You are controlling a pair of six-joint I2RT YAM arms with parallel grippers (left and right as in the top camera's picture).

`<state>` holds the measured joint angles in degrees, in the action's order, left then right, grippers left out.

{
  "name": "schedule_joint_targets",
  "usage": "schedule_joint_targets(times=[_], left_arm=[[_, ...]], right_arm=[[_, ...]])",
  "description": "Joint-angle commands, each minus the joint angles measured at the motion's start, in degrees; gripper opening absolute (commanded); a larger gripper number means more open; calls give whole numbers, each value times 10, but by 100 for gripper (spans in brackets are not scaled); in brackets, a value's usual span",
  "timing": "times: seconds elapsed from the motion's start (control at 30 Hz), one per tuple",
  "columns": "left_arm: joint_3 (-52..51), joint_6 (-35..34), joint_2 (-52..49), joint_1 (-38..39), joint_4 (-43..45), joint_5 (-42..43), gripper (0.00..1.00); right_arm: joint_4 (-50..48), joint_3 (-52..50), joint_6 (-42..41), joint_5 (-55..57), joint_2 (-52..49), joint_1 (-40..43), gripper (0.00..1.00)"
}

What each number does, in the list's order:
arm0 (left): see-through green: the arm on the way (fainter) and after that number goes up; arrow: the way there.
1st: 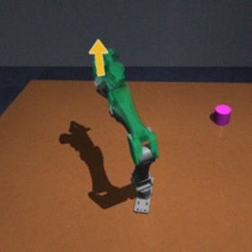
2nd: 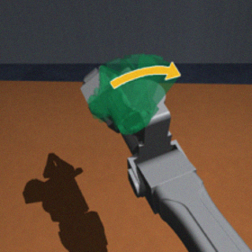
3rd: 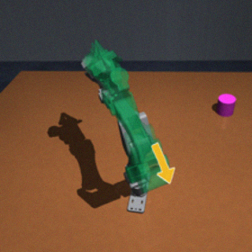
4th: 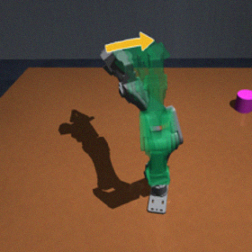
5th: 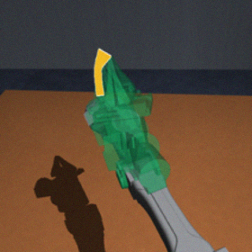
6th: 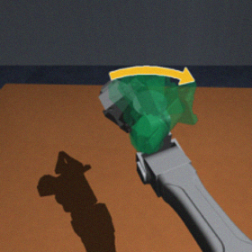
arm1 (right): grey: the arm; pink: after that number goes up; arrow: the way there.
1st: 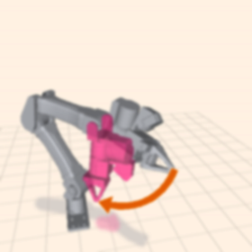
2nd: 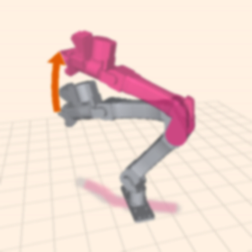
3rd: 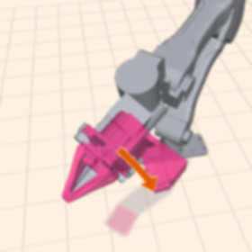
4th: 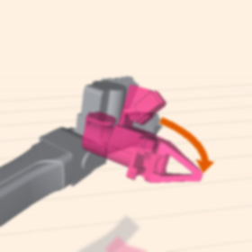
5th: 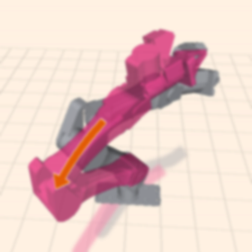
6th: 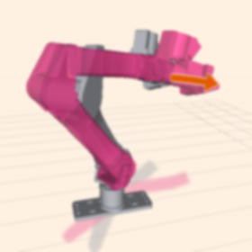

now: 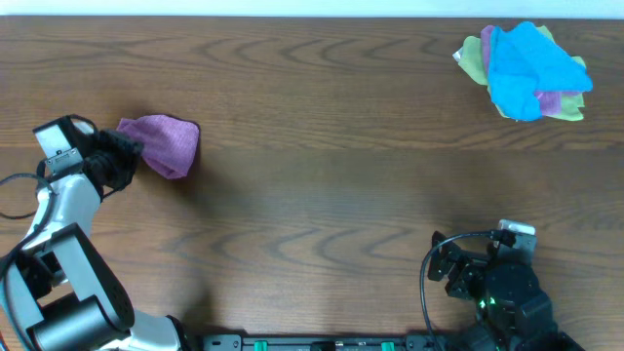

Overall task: Fold the cloth
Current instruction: 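Lower the cloth onto the table and open the left gripper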

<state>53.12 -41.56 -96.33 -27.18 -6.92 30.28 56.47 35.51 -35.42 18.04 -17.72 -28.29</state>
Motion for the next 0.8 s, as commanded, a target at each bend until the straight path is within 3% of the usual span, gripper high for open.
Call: schedule_joint_targets(times=[0.0,0.77], left_arm=[[10,33,-1,-12,-20,-26,6],[-9,65,-1,-47,-96,-108,6]], right_arm=[[1,-1,-8,10,2,6,99],[1,-1,-8,10,2,6,99]])
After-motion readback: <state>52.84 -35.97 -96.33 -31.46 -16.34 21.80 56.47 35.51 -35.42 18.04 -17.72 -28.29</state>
